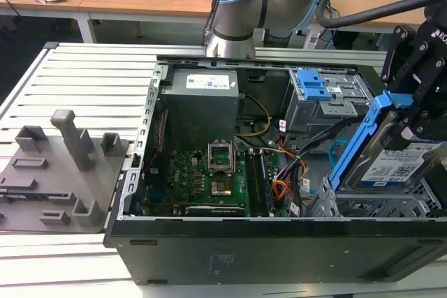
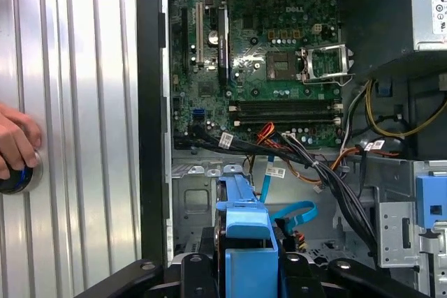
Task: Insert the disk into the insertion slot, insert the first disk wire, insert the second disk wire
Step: 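Insert the disk into the insertion slot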
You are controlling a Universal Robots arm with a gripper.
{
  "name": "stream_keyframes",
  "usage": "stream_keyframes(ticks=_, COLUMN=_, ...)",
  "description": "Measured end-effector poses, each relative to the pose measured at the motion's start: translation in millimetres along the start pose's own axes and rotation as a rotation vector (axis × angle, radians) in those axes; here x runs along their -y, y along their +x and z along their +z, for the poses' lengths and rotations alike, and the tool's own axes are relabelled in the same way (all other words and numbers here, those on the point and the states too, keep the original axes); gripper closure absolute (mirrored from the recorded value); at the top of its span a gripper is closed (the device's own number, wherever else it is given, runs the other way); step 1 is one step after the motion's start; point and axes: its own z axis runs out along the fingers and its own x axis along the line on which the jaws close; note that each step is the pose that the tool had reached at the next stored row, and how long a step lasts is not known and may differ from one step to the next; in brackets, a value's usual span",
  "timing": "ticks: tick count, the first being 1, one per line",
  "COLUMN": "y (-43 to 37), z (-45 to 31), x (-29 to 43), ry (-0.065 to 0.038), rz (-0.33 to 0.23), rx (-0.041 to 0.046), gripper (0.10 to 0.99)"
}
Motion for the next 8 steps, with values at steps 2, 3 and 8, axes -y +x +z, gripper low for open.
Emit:
stream_keyframes(ticks=2, y=0.0, z=2.4, x=0.1, ry=0.000, rz=0.000, rx=0.0010, gripper=0.722)
stream_keyframes(ticks=3, y=0.0, z=5.2, x=0.3, ry=0.000, rz=0.000, rx=0.0004, gripper=0.722)
stream_keyframes(ticks=8, y=0.0, z=11.3, x=0.5, ry=0.000, rz=0.000, rx=0.0004, gripper=0.722)
